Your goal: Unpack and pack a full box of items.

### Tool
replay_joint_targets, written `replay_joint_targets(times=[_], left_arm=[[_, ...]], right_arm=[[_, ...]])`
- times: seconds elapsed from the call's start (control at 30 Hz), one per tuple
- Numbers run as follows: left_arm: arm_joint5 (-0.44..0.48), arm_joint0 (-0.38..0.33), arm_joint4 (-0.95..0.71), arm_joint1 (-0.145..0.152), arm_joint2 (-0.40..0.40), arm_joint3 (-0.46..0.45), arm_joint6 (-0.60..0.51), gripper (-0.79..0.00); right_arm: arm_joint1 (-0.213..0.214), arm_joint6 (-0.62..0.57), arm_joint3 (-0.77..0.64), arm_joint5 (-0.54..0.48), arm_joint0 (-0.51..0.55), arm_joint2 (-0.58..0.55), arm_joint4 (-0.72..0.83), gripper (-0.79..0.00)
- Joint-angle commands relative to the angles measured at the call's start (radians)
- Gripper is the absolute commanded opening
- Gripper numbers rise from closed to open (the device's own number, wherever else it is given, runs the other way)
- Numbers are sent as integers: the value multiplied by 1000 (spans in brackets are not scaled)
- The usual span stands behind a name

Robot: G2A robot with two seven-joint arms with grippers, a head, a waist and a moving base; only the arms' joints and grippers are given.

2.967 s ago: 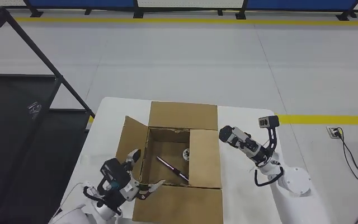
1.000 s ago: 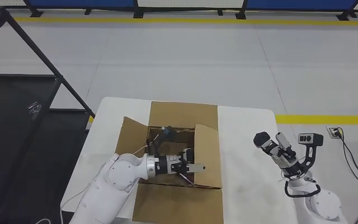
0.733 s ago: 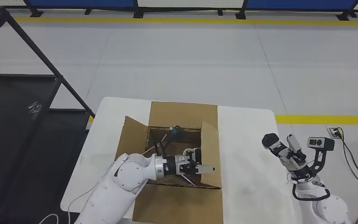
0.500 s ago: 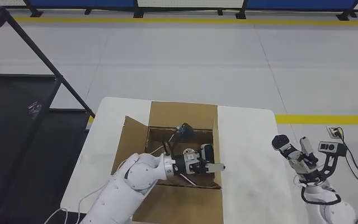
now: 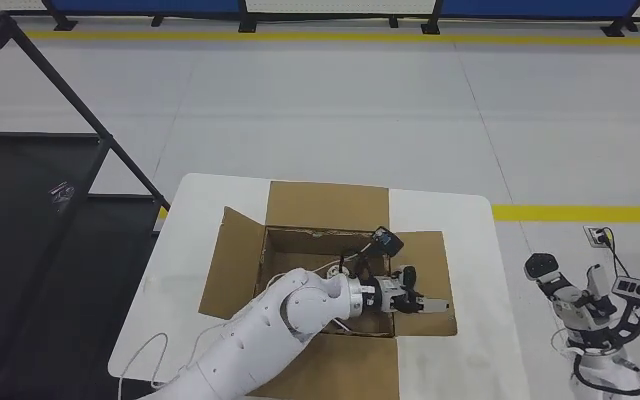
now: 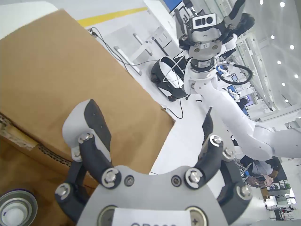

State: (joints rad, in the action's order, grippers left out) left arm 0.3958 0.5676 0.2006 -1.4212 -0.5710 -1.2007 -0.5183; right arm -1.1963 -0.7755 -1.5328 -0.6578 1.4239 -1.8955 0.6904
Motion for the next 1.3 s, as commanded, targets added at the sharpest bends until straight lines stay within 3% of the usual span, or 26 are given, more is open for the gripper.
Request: replay_joint_targets(times=[0.0,0.2,0.33,0.43,0.57,0.67,0.8,1.0,1.13,1.27], left_arm=[[-24,-20,-6,-18,22,34,-15,0],[-64,-67,-11,-63,58,117,-44,0],[-39,-79,-18,-75,43,129,-38,0],[-1,-78,-2,-61,-2,98,-35,0],[30,-36,30,-13,-120,-6,-53,0],[42,42,83,42,-250,-156,-112,0],[45,237,132,120,-492,-413,-190,0],[79,555,71,193,-894,-753,-251,0],[124,732,-30,216,-1145,-839,-239,0],[187,872,-138,228,-1329,-839,-226,0]], right_arm=[[1,-6,12,0,-3,-3,10,0],[1,-5,61,42,-22,9,88,0],[1,0,65,51,-23,8,94,0],[1,0,65,51,-23,8,94,0],[0,-2,40,55,-27,19,97,0],[0,-15,-1,15,-40,37,29,0],[2,25,-101,7,-65,72,-171,0],[0,121,-287,137,-138,194,-597,0],[-1,115,-343,256,-230,321,-870,0],[-3,24,-359,342,-326,488,-1151,0]])
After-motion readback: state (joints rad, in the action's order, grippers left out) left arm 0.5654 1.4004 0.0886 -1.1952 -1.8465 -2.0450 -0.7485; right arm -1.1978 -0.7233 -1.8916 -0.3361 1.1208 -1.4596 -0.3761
